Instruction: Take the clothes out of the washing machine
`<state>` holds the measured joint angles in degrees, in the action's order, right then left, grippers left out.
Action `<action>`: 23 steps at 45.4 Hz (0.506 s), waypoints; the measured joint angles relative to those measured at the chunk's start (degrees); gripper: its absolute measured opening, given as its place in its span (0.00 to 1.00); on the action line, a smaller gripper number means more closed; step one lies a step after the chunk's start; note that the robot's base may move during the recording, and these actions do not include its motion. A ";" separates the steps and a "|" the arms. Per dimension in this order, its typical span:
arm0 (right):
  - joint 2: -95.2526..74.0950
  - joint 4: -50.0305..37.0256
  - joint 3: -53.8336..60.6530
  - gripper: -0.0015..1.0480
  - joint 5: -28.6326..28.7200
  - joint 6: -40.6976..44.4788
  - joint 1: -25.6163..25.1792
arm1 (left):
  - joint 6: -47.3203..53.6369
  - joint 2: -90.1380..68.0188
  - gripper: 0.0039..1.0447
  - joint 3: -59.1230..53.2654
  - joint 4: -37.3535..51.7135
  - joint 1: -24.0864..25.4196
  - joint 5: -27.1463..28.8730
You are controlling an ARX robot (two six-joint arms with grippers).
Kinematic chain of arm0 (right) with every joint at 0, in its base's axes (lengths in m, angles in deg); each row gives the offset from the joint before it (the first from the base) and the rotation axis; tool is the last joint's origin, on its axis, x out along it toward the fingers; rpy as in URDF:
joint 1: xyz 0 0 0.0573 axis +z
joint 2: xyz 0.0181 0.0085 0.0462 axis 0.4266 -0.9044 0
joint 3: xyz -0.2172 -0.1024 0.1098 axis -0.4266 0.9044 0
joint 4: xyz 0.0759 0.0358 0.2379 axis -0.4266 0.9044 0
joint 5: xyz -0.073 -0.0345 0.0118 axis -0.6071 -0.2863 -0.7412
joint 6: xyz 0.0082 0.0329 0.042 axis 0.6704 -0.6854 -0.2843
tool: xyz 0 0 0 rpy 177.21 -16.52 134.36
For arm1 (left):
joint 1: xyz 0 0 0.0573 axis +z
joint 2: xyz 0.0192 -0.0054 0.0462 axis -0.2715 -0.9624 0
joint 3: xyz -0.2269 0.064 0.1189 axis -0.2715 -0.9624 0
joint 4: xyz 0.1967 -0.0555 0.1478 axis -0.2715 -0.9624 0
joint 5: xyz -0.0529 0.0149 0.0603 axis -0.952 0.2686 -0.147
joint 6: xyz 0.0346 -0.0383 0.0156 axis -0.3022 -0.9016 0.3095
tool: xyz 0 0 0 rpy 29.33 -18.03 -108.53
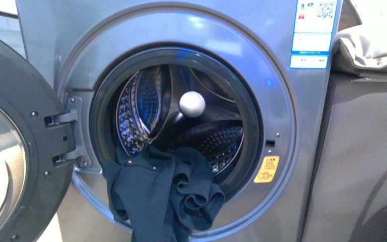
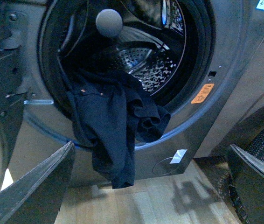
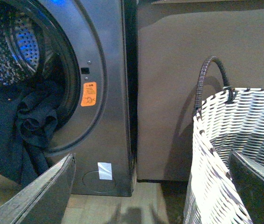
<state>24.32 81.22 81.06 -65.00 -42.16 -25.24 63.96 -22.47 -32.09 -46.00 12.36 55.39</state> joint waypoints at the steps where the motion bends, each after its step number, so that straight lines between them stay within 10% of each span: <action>1: 0.00 0.00 0.00 0.93 0.00 0.02 0.00 | 0.02 -1.99 0.94 1.05 0.90 -0.79 0.46; 23: 0.00 0.00 0.00 0.93 0.00 0.00 0.02 | 0.85 -36.35 0.94 22.88 5.33 -11.45 7.02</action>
<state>24.32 81.22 81.06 -65.00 -42.16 -25.22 64.81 -58.82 -9.21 -40.66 0.90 62.40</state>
